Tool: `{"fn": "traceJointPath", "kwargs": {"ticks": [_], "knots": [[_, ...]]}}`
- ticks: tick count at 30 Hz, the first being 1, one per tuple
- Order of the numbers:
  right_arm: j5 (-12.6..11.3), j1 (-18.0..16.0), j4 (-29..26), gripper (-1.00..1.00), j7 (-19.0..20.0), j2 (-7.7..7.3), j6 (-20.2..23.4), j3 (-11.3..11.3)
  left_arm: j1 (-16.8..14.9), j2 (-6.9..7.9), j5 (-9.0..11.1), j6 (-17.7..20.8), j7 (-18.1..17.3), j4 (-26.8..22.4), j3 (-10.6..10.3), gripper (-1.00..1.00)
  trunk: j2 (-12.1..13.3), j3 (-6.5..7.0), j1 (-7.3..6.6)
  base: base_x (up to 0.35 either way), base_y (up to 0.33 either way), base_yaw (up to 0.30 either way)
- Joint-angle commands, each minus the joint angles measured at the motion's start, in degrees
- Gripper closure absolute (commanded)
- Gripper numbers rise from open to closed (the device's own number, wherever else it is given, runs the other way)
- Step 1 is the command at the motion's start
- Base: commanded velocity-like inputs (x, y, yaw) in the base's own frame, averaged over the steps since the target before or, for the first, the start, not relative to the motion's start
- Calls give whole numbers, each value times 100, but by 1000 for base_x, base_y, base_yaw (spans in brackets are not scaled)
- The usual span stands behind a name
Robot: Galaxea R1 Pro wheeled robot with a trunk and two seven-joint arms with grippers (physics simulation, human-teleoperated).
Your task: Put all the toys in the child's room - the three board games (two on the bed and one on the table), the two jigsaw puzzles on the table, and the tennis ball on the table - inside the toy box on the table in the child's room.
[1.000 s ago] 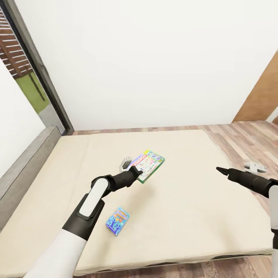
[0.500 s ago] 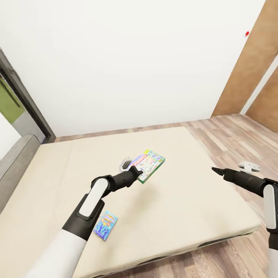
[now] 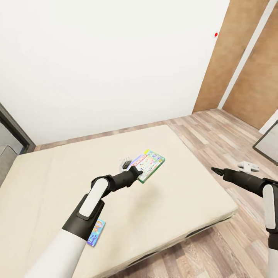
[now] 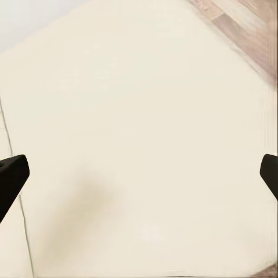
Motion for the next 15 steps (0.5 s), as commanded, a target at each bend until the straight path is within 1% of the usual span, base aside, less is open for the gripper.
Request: {"fn": "traceJointPath", "kwargs": {"ticks": [1,14,15], "knots": [[-52,-6,-1,-100,-22,3,39,-4,-3,-1,63,2,54,-9,-7,100,36,12,-21,0,0,-282],[3,-6,6,-100,-69,68,39,-10,-3,0,28,-1,38,-9,-20,100,558,246,-307,0,0,-282],[15,-36,148,-100,-114,65,39,-14,-2,4,24,1,38,-21,-13,100,598,264,-329,0,0,-283]]}}
